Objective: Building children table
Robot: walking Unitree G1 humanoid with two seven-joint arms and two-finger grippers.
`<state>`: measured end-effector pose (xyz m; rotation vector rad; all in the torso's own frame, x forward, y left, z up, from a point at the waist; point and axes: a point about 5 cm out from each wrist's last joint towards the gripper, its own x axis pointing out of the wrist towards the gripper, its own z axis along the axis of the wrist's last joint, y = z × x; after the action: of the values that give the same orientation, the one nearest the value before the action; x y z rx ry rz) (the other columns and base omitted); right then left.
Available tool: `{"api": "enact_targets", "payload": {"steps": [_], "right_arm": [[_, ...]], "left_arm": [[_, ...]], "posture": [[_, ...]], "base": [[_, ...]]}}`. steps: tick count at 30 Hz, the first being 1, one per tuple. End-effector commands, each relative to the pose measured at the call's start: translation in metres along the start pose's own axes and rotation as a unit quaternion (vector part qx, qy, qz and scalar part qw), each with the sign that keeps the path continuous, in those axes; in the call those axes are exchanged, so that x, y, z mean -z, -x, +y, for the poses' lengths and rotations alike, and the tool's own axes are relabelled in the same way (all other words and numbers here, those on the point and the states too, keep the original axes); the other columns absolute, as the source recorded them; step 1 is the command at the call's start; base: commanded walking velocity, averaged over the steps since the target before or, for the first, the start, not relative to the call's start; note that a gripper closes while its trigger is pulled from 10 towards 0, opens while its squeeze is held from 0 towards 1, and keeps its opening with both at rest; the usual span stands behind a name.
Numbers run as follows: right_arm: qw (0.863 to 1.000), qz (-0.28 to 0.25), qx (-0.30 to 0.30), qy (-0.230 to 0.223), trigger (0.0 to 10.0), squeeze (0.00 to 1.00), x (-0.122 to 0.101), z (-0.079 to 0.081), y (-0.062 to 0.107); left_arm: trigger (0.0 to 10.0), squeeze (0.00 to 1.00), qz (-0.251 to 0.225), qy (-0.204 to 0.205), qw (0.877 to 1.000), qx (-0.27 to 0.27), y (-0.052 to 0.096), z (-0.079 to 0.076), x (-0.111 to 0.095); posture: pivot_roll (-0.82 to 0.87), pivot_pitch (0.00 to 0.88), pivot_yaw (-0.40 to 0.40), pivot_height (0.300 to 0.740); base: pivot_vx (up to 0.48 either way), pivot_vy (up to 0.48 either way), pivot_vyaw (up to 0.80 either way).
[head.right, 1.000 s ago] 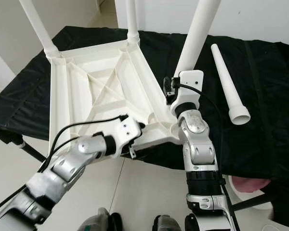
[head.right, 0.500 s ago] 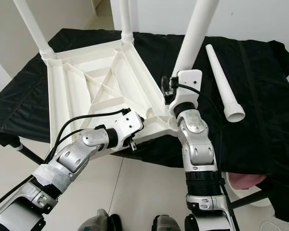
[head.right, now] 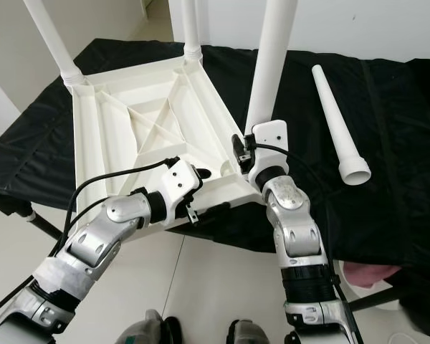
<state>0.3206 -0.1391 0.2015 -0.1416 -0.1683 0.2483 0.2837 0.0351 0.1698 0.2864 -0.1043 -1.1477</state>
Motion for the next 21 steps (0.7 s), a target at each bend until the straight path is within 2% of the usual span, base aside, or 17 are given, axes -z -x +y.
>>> {"api": "enact_targets", "payload": {"steps": [1,4,12,16,21], "right_arm": [[1.0,-0.004,-0.006,0.003,10.0,0.0,0.0,0.002,-0.001],[1.0,-0.01,0.0,-0.002,10.0,0.0,-0.001,0.004,-0.001],[1.0,-0.014,0.009,-0.001,10.0,0.0,-0.004,0.001,0.002],[0.999,-0.017,0.036,0.0,10.0,0.0,-0.008,-0.007,0.002],[0.999,-0.018,0.042,0.002,10.0,0.0,-0.009,-0.01,0.003]], "left_arm": [[10.0,0.0,-0.002,0.007,1.0,0.024,0.003,-0.005,0.0],[10.0,0.0,-0.013,0.011,0.999,0.039,0.004,-0.008,-0.005],[10.0,0.0,-0.019,0.014,0.999,0.036,0.005,-0.007,-0.007],[10.0,0.0,-0.024,0.023,0.999,0.028,0.006,-0.005,-0.011],[10.0,0.0,-0.025,0.028,0.999,0.029,0.007,-0.005,-0.012]], "posture": [[-0.08,0.091,0.052,0.74],[-0.08,0.1,0.047,0.74],[-0.08,0.115,0.048,0.74],[-0.09,0.126,0.049,0.74],[-0.09,0.127,0.049,0.74]], "base": [[0.0,0.0,0.0],[0.0,0.0,0.0],[0.0,0.0,0.0],[0.0,0.0,0.0],[0.0,0.0,0.0]]}}
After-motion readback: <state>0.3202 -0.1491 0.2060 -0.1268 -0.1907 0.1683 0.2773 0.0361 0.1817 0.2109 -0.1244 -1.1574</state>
